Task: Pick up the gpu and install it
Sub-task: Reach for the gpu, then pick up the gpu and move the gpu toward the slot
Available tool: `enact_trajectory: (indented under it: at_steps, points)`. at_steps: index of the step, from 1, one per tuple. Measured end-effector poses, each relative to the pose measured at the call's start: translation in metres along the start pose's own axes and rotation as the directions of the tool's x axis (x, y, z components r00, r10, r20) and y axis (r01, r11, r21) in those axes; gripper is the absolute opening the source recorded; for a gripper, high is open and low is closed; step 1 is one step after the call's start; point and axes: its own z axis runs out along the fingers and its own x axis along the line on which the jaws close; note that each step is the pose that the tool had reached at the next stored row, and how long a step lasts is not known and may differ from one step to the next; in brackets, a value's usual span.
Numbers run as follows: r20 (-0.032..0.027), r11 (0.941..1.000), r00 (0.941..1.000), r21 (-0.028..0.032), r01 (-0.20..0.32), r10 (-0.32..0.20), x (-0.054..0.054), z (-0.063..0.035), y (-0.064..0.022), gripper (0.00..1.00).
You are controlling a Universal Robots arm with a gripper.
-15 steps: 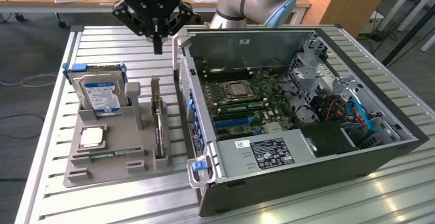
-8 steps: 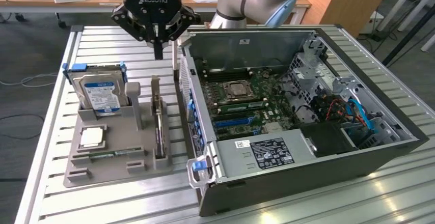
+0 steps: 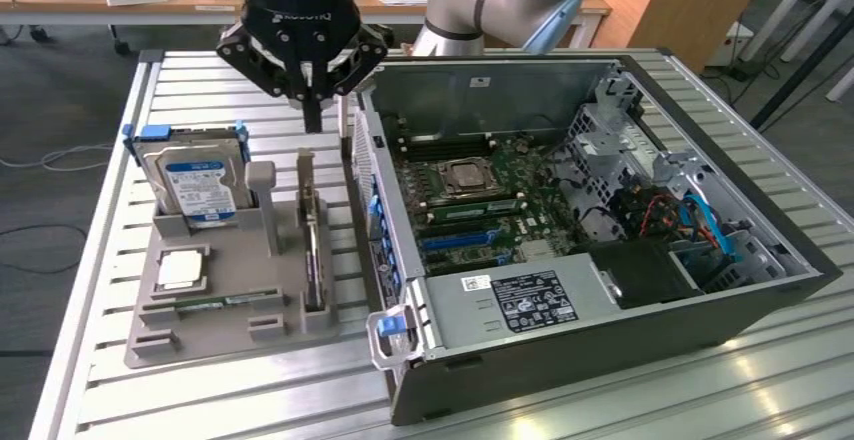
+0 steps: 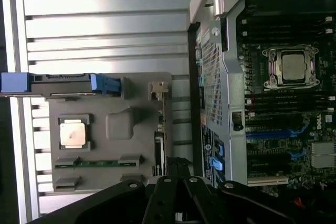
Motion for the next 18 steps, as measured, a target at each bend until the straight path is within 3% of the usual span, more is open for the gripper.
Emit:
enact_trajectory:
  at_steps: [3, 18]
  points:
    - [0.0, 1.0, 1.0, 0.0, 0.0, 0.0, -0.0003, -0.0003, -0.0061, 0.11]
    - [0.0, 1.0, 1.0, 0.0, 0.0, 0.0, -0.0003, -0.0003, -0.0076, 0.11]
